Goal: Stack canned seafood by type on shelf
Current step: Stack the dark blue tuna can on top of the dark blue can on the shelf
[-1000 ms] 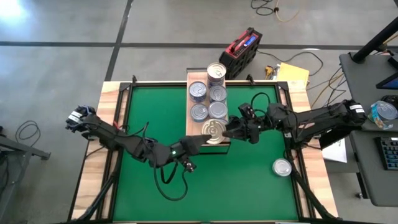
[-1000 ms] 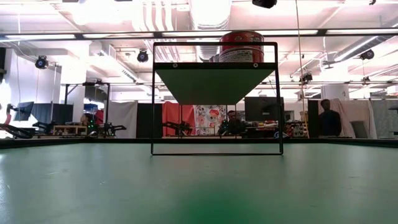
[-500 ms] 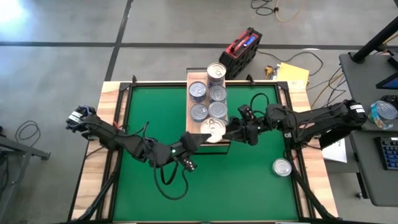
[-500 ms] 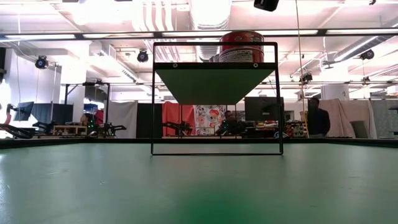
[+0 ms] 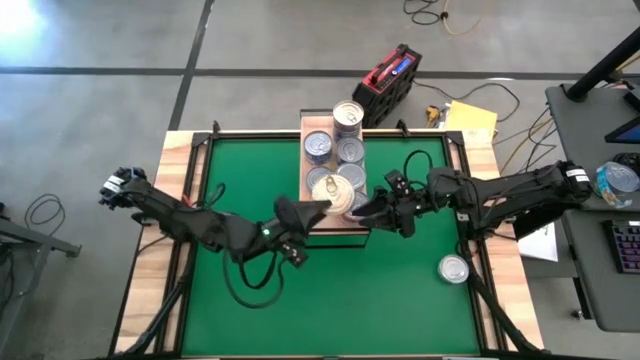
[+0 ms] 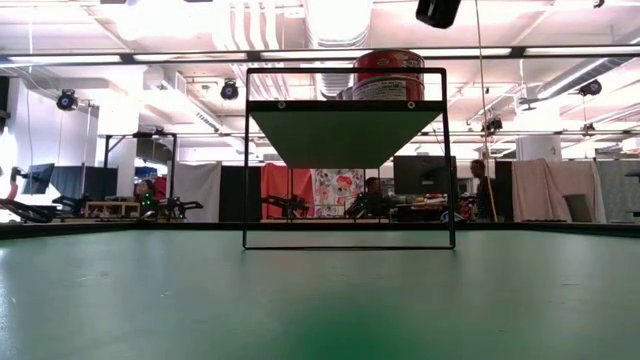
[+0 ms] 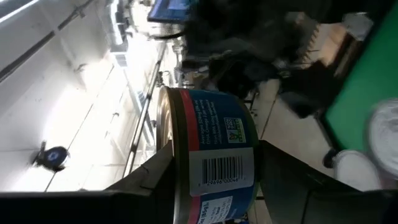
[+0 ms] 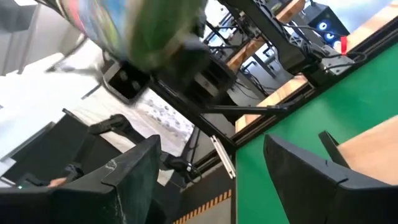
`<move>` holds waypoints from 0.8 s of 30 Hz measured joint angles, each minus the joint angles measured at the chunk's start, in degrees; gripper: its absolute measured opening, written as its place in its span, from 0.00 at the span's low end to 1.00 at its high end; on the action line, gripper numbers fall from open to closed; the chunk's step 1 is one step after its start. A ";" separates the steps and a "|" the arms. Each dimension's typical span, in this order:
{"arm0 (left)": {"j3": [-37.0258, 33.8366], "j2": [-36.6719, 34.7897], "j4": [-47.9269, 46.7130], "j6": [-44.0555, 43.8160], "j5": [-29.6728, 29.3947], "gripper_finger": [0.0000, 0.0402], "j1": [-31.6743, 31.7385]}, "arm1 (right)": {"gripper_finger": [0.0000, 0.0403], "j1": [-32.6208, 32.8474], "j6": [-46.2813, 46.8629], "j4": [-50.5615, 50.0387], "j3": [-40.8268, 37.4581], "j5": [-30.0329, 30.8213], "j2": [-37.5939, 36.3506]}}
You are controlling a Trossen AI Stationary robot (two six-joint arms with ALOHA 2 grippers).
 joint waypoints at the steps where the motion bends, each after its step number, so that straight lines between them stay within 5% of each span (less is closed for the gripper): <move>1: 0.00 -0.38 0.26 -0.06 -0.04 0.39 0.00 | 0.68 0.00 -0.13 -0.26 0.00 0.00 -0.12; 9: -0.76 -0.59 -0.77 3.44 0.48 0.39 1.27 | 0.72 0.00 -1.69 -1.27 0.00 -0.02 -2.13; 16: -0.81 -1.59 -2.39 2.37 0.92 0.39 10.90 | 0.72 0.00 -8.82 -9.38 0.00 0.50 -8.29; 24: -0.92 -4.77 -19.81 -7.67 25.62 0.39 27.01 | 0.69 0.00 -15.79 -14.97 0.00 5.98 -11.40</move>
